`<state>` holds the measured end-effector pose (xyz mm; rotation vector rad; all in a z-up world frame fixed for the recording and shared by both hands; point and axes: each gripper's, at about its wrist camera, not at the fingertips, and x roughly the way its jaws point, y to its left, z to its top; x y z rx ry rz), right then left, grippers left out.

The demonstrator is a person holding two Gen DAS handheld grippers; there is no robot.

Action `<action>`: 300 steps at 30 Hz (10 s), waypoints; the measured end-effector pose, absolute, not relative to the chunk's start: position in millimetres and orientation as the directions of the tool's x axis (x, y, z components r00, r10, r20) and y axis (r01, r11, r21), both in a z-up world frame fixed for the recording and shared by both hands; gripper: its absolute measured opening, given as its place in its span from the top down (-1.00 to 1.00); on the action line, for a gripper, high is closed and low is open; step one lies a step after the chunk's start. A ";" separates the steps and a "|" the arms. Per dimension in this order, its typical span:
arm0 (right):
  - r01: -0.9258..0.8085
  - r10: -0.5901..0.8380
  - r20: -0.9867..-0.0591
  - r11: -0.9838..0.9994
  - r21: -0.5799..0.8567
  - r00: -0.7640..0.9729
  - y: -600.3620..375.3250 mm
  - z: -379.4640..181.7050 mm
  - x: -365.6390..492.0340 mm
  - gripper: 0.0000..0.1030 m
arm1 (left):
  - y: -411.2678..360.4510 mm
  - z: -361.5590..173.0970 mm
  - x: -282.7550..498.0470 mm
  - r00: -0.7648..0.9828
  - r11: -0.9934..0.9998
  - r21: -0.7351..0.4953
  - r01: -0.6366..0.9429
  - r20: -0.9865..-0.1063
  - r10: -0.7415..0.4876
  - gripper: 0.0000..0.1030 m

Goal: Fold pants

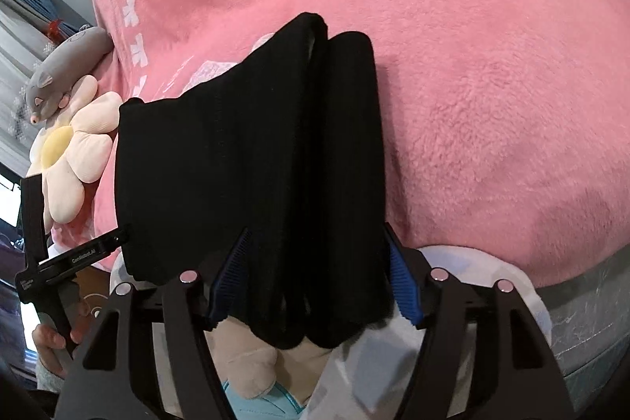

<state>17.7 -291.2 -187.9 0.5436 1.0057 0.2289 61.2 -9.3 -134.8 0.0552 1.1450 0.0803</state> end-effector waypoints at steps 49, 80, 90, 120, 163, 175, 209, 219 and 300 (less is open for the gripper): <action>0.034 0.501 -0.690 0.796 0.604 0.522 -287.7 -189.2 -5.2 0.26 | 50.2 -137.5 63.0 0.271 0.916 -0.401 0.028 -0.879 -0.393 -0.68; -0.104 0.550 -0.614 0.787 0.609 0.567 -261.7 -123.8 -70.7 0.30 | -21.0 -42.7 -29.8 0.475 0.972 -0.155 0.174 -0.852 -0.221 0.68; -0.221 0.569 -0.515 0.779 0.586 0.641 -257.9 -56.4 -90.6 0.30 | -5.7 9.8 -47.3 0.557 0.966 -0.167 0.196 -0.792 -0.250 0.68; -0.440 0.515 -0.147 0.823 0.359 0.845 -271.1 118.3 141.5 0.29 | -24.1 195.5 140.8 0.905 0.965 -0.015 0.262 -0.345 -0.250 0.66; -0.162 0.302 -0.489 0.937 0.308 0.818 -285.1 -83.2 307.5 -0.04 | 39.2 -12.6 357.0 0.700 0.993 -0.120 -0.003 -0.710 -0.084 -0.04; -0.082 0.302 -0.652 0.935 0.346 0.695 -275.6 -150.7 389.0 0.42 | -6.0 -95.7 427.8 0.556 0.999 -0.020 -0.027 -0.831 -0.002 -0.49; 0.035 0.172 -0.667 0.958 0.285 0.725 -241.4 -160.6 138.0 0.27 | -26.0 -54.8 200.4 0.655 0.997 0.047 0.054 -0.755 0.000 -0.56; 0.036 0.150 -0.643 0.963 0.267 0.751 -234.1 -156.5 101.9 -0.07 | -25.9 -77.6 157.5 0.646 0.993 0.117 0.030 -0.760 0.070 -0.61; 0.039 0.162 -0.676 0.961 0.272 0.719 -221.7 -170.2 83.5 -0.17 | -37.4 -100.0 127.7 0.632 0.985 0.171 -0.002 -0.763 0.134 -0.78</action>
